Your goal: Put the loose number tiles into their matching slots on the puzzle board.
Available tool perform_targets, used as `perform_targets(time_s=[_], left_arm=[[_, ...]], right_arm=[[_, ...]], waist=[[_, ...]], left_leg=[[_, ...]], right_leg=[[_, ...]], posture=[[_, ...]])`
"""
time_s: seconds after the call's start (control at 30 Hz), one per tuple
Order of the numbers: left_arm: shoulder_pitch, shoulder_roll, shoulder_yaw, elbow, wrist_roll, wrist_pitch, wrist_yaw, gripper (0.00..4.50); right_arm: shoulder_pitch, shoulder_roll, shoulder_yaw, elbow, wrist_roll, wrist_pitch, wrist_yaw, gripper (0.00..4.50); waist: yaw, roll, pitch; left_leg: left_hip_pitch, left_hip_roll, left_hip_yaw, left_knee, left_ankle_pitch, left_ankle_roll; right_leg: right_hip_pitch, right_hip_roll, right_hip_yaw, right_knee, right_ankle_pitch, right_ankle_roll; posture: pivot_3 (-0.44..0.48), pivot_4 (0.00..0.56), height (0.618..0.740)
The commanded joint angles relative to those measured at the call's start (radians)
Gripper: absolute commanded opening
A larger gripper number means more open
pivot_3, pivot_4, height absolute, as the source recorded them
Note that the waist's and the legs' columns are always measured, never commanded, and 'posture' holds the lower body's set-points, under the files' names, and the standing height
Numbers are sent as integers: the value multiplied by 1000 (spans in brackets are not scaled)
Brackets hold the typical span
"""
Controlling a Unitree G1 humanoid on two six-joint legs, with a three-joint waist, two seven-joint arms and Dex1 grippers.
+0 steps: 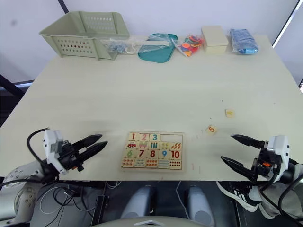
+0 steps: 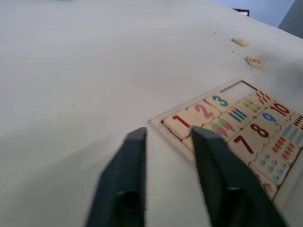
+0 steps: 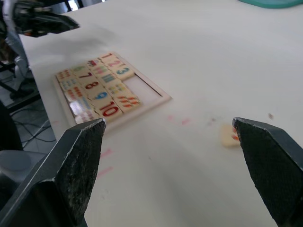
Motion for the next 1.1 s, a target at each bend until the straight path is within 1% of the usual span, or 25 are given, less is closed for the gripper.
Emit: perform_targets(time_s=[0.03,0.07,0.1,0.23,0.37,0.43,0.53,0.63,0.77,0.87,0.93,1.0,1.03,1.1], left_arm=[[44,-18,38,0,-24,-55,11,3490],[58,-20,42,7,-26,-64,10,4061],[71,-22,43,14,-27,-72,9,4478],[96,-35,28,10,-32,-89,22,4478],[101,-38,18,10,-28,-102,41,4478],[100,-37,20,14,-25,-101,56,4478],[90,-22,18,12,-29,-69,87,4478],[79,-11,11,6,-31,-73,91,4478],[110,14,5,-40,-33,-94,55,4478],[108,-15,25,-41,-89,-132,21,4478],[101,-1,31,-27,-114,-146,-28,4478],[90,18,50,-12,-168,-139,-87,4478],[85,21,59,-8,-197,-139,-114,4478],[89,32,65,-12,-236,-122,-144,4478]], right_arm=[[-28,-15,-43,94,-14,-54,60,4500],[-35,-15,-44,122,-22,-64,71,4500],[-43,-16,-41,151,-31,-76,83,4500],[-95,-26,-26,256,-55,-95,121,4500],[-156,-34,-15,310,-71,-95,131,4500],[-196,-29,-11,323,-86,-99,107,4500],[-248,-38,12,329,-99,-35,62,4500],[-316,-25,53,337,-156,-7,-23,4500],[-398,-25,117,321,-222,49,-117,4500],[-482,-30,154,341,-270,98,-195,4500],[-541,-34,175,359,-282,164,-232,4500],[-589,-24,185,367,-284,233,-276,4500],[-603,-13,185,366,-282,259,-303,4500],[-601,8,187,348,-292,252,-332,4500]], waist=[[0,0,0],[1,0,0],[1,0,0],[1,0,0],[1,0,0],[-1,0,0],[-2,0,0],[-1,0,0],[-2,0,0],[-2,1,0],[-2,1,0],[-2,1,0],[0,1,0],[1,1,0]], left_leg=[[0,0,1,0,0,0],[0,0,2,0,0,0],[0,0,3,0,0,0],[0,0,3,0,0,0],[0,0,4,0,0,0],[0,0,4,0,0,0],[0,0,4,0,0,0],[0,0,4,0,0,0],[0,0,4,0,0,0],[0,1,4,0,0,0],[-1,0,4,-1,0,0],[-1,0,4,-1,0,0],[-1,0,3,-1,0,0],[-2,0,2,-1,0,0]], right_leg=[[0,0,0,-1,0,0],[0,0,0,-1,0,0],[0,0,0,-1,0,0],[0,0,0,-1,0,0],[0,1,0,-1,0,0],[0,1,0,-1,0,0],[0,1,1,-1,0,0],[0,1,0,-1,0,0],[0,1,1,-1,0,0],[-1,0,1,-2,0,0],[-1,0,1,-2,0,0],[-1,0,0,-2,0,0],[-1,1,0,-2,0,0],[-1,1,-2,-2,0,0]], posture=[[0,150,740],[0,150,740],[0,150,740],[0,150,740],[0,150,740],[0,150,740],[0,150,740],[0,150,740],[0,150,740],[0,150,740],[0,150,740],[0,150,740],[0,150,740],[0,150,740]])
